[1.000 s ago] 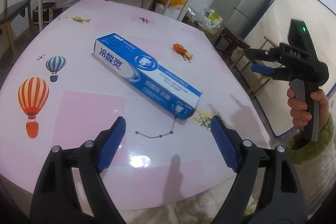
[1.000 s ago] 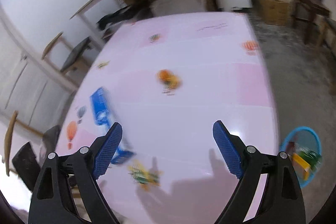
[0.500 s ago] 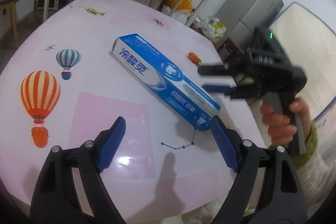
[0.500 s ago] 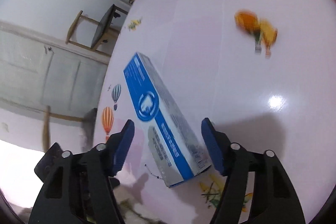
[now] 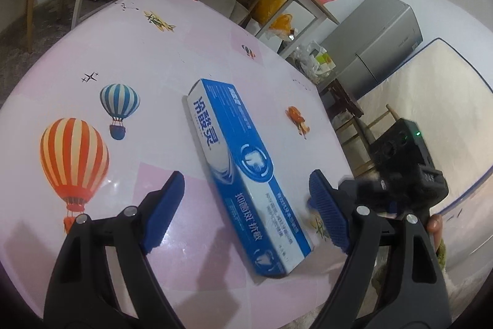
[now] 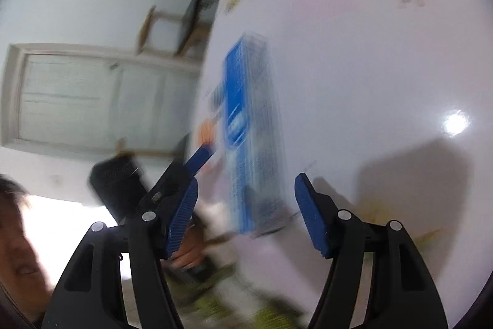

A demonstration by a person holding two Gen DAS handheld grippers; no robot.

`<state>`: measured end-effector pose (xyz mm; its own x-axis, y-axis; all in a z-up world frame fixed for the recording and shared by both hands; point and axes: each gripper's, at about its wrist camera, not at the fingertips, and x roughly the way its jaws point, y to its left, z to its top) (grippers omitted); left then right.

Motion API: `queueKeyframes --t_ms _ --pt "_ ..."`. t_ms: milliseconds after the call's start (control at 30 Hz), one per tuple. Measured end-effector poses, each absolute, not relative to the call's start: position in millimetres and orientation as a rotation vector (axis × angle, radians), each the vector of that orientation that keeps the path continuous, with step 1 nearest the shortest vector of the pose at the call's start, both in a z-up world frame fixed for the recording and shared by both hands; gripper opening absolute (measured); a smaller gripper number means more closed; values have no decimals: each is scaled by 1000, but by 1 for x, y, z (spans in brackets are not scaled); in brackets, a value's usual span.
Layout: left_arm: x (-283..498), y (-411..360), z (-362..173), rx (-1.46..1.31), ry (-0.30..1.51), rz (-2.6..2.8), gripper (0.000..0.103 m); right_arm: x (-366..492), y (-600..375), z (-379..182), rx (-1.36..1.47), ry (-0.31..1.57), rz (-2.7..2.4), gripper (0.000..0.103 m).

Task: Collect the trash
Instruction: 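Close the right tool on the orange peel while the left approaches the toothpaste box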

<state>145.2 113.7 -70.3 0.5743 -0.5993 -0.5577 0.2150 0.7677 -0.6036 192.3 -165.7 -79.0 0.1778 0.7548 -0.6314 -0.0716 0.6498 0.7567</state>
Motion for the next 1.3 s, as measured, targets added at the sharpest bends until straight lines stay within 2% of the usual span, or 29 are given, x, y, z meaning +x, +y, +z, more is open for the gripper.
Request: queueKeyframes --t_ms 133,233,533,600,667,767,867,1300 --pt "148 108 -71 -500 839 -506 79 217 -197 -43 402 1075 344 64" --pt "150 98 -70 -461 847 -496 79 239 -203 -40 247 1016 229 64" --pt "150 81 -72 -424 867 -508 79 287 -177 -75 -130 1014 176 62" --pt "150 79 -73 -417 869 -508 79 289 -178 -78 -108 1005 195 55" --pt "150 78 -72 -409 870 -503 79 291 -178 -75 -91 1006 190 36" --pt "151 77 -74 -409 874 -500 79 287 -180 -75 -37 1012 195 23" --pt "152 76 -75 -405 883 -495 79 279 -182 -74 6 1020 201 16" --pt "159 67 -83 -368 920 -424 79 186 -185 -57 89 1015 178 15"
